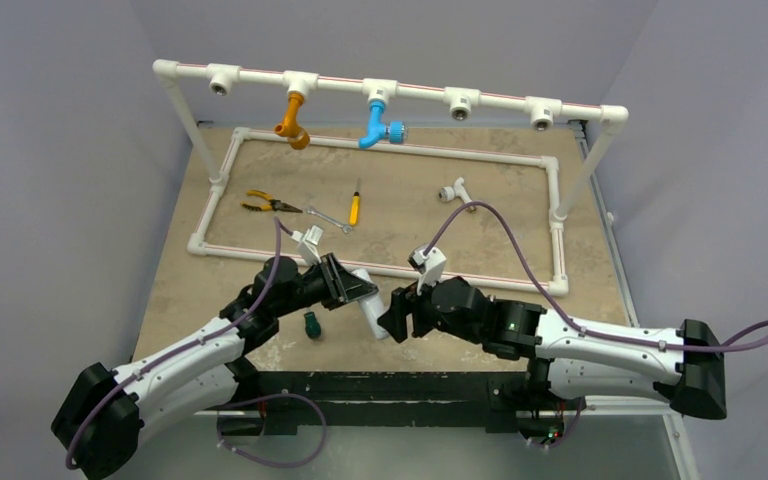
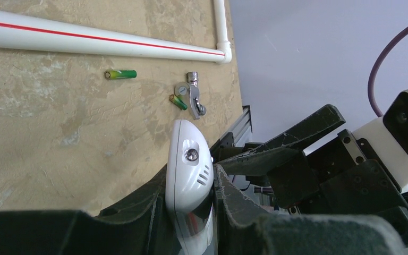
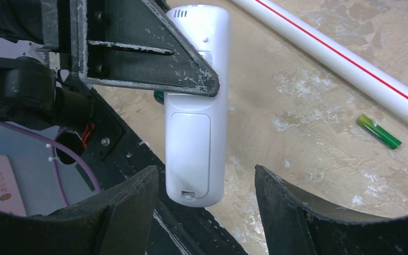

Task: Load the batteries into the remote control
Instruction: Remove the battery cover from the remote control.

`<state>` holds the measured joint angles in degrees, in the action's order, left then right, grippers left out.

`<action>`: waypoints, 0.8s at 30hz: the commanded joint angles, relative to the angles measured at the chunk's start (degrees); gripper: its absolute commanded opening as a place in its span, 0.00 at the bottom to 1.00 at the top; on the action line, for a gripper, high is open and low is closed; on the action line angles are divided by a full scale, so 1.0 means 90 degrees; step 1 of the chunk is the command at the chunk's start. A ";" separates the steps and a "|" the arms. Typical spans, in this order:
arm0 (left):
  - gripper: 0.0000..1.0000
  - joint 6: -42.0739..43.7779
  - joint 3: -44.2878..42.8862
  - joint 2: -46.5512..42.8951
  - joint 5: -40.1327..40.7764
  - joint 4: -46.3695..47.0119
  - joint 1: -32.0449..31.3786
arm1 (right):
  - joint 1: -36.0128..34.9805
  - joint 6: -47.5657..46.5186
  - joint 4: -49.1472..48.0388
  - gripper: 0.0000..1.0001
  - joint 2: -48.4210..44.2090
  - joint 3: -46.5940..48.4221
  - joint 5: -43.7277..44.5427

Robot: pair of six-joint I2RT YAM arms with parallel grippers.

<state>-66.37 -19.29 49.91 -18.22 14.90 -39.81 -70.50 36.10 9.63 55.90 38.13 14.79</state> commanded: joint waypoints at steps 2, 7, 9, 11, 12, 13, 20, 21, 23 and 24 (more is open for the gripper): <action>0.00 0.0148 -0.0340 0.0058 -0.0122 0.0208 -0.0011 | -0.0056 0.0003 -0.0462 0.67 0.0116 0.0112 -0.0409; 0.00 0.0136 -0.0349 0.0108 -0.0169 0.0263 -0.0011 | -0.0079 -0.0187 -0.0327 0.67 0.0334 0.0274 -0.0504; 0.00 0.0138 -0.0338 0.0096 -0.0182 0.0260 -0.0010 | -0.0077 -0.0211 -0.0286 0.61 0.0374 0.0270 -0.0450; 0.00 0.0138 -0.0333 0.0065 -0.0183 0.0259 -0.0011 | -0.0077 -0.0220 -0.0276 0.57 0.0397 0.0259 -0.0404; 0.00 0.0138 -0.0326 0.0061 -0.0176 0.0261 -0.0010 | -0.0077 -0.0214 -0.0287 0.55 0.0393 0.0256 -0.0372; 0.00 0.0129 -0.0316 0.0044 -0.0177 0.0257 -0.0017 | -0.0077 -0.0204 -0.0294 0.53 0.0391 0.0234 -0.0346; 0.00 0.0119 -0.0281 -0.0007 -0.0178 0.0288 -0.0015 | -0.0080 -0.0221 -0.0256 0.41 0.0402 0.0221 -0.0223; 0.00 0.0117 -0.0279 -0.0008 -0.0182 0.0288 -0.0015 | -0.0077 -0.0235 -0.0238 0.40 0.0408 0.0237 -0.0215; 0.00 0.0118 -0.0279 -0.0013 -0.0187 0.0288 -0.0013 | -0.0082 -0.0267 -0.0191 0.37 0.0420 0.0266 -0.0180; 0.00 0.0111 -0.0274 -0.0015 -0.0192 0.0288 -0.0010 | -0.0077 -0.0283 -0.0170 0.36 0.0425 0.0275 -0.0173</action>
<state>-66.19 -19.62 50.87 -19.00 14.90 -39.81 -71.00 34.76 8.12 59.72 38.28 11.00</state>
